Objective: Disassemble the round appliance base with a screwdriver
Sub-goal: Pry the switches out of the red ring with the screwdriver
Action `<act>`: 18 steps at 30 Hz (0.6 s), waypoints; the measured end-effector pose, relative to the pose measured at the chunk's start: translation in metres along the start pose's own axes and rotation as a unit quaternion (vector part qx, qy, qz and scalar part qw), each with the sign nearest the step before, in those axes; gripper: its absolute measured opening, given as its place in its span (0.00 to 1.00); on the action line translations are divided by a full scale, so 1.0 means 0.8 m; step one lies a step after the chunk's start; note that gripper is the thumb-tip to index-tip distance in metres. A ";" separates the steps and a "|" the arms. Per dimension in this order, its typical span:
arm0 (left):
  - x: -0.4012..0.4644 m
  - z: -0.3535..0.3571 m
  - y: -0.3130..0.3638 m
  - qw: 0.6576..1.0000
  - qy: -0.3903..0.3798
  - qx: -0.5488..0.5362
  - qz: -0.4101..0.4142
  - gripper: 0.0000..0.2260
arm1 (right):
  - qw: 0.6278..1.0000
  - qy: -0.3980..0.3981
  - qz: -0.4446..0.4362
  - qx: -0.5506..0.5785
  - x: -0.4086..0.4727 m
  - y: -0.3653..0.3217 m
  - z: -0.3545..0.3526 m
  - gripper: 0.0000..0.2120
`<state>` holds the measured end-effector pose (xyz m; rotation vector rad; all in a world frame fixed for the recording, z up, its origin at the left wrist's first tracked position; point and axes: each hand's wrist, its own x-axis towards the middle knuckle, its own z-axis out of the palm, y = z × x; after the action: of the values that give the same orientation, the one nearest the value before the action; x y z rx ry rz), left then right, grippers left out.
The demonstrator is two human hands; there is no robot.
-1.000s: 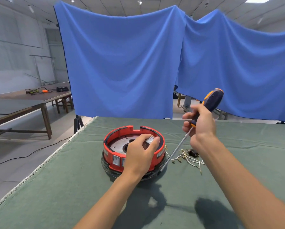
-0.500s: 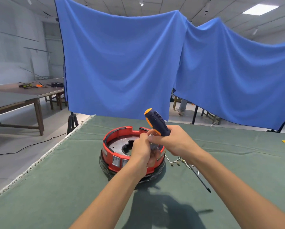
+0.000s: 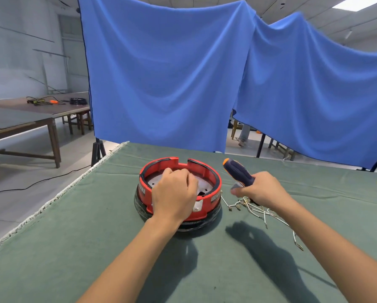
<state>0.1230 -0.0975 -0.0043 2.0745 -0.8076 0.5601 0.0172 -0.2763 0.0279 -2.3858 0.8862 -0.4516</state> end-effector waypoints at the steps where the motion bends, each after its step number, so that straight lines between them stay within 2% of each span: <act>1: 0.000 0.002 -0.009 1.000 -0.015 0.009 -0.003 0.14 | 0.999 0.004 0.025 -0.026 0.004 0.013 0.006 0.16; 5: -0.001 0.006 -0.034 0.999 -0.040 0.029 0.013 0.11 | 0.993 0.021 0.078 -0.081 0.012 0.055 0.038 0.13; 9: -0.006 0.015 -0.040 0.985 -0.069 0.133 0.086 0.14 | 0.993 0.043 0.062 -0.089 0.019 0.061 0.055 0.12; 12: -0.006 0.017 -0.044 0.980 -0.075 0.153 0.106 0.13 | 0.994 0.044 0.052 -0.087 0.019 0.063 0.052 0.15; 14: -0.008 0.017 -0.039 0.980 -0.079 0.131 0.127 0.13 | 0.991 0.090 0.040 -0.093 0.015 0.065 0.044 0.15; 16: -0.009 0.018 -0.036 0.985 -0.098 0.061 0.125 0.14 | 0.985 0.151 0.018 -0.084 0.011 0.062 0.031 0.14; 18: -0.009 0.017 -0.035 0.988 -0.115 -0.019 0.101 0.13 | 0.980 0.198 -0.012 -0.010 0.007 0.052 0.015 0.14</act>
<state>0.1394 -0.0930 -0.0317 2.0590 -1.1636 0.4127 0.0068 -0.3020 -0.0058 -2.3658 1.0324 -0.9547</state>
